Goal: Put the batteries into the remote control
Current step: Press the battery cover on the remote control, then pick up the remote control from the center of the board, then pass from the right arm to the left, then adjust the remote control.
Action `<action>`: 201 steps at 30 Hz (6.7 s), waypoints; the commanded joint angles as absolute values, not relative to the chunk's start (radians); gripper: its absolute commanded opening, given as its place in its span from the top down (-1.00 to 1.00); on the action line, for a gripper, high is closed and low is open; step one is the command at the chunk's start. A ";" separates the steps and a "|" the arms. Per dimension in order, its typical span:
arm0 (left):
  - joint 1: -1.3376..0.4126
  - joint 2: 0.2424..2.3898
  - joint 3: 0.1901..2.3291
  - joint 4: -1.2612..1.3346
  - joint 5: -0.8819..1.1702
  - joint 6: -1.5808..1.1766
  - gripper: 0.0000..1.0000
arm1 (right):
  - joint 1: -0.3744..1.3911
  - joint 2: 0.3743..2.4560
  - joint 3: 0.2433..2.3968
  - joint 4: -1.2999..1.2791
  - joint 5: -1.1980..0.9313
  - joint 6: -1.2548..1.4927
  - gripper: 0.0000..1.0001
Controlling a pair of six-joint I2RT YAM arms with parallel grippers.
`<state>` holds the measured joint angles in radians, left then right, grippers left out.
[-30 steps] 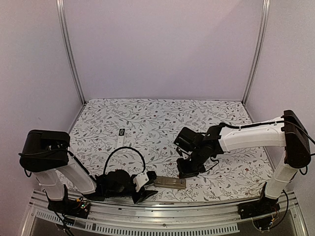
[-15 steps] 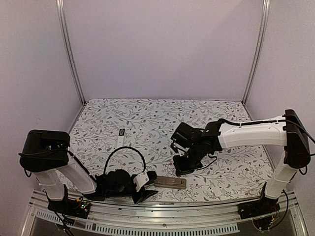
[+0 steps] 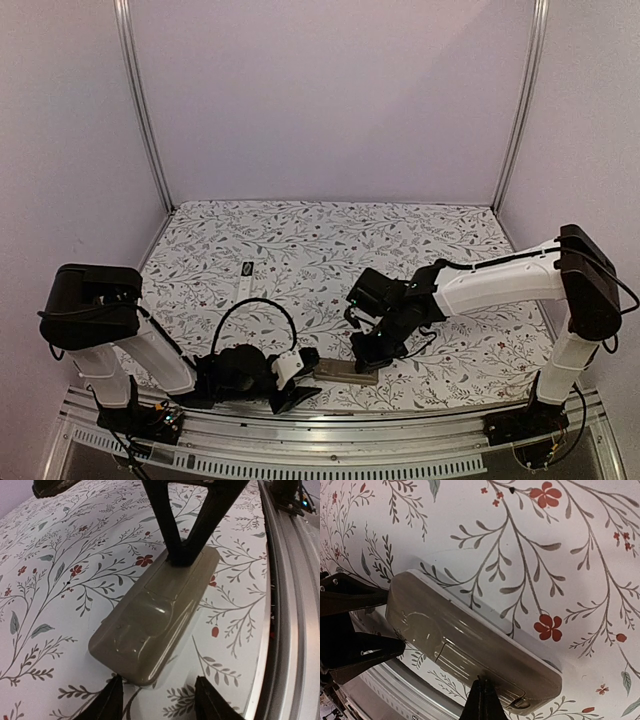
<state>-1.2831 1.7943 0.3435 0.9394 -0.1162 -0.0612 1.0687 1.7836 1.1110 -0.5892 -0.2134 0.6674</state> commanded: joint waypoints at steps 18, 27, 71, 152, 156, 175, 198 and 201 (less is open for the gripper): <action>-1.248 1.378 0.265 0.802 -0.157 -0.175 -0.27 | 1.080 1.744 1.298 -0.644 -0.218 0.162 -0.37; -1.136 0.580 0.138 0.449 -0.421 -0.290 -0.72 | 1.136 1.925 1.445 -0.729 -0.131 -0.169 -0.46; -0.806 0.895 0.631 0.275 0.101 -0.092 -0.62 | 0.957 1.808 1.856 -0.709 -0.240 -0.098 0.63; -0.905 1.217 0.931 0.123 -0.007 -0.229 1.00 | 0.943 1.543 1.665 -0.229 -0.343 0.064 -0.65; -0.905 1.308 0.998 -0.170 -0.156 -0.265 1.00 | 0.910 1.537 1.659 -0.294 -0.195 0.144 -0.65; -0.918 1.457 0.997 -0.213 -0.169 -0.352 1.00 | 0.864 1.726 1.457 -0.194 -0.380 0.533 -0.44; -0.931 1.452 1.013 -0.221 -0.199 -0.322 1.00 | 0.891 1.937 1.588 -0.192 -0.392 0.605 0.71; -0.933 1.462 1.022 -0.239 -0.214 -0.322 1.00 | 0.890 1.930 1.584 -0.201 -0.375 0.610 0.87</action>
<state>-0.9192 1.4559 0.9852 -0.2443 -0.2081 -0.3264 0.8825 1.9190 1.5665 -0.2016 -0.3542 0.6113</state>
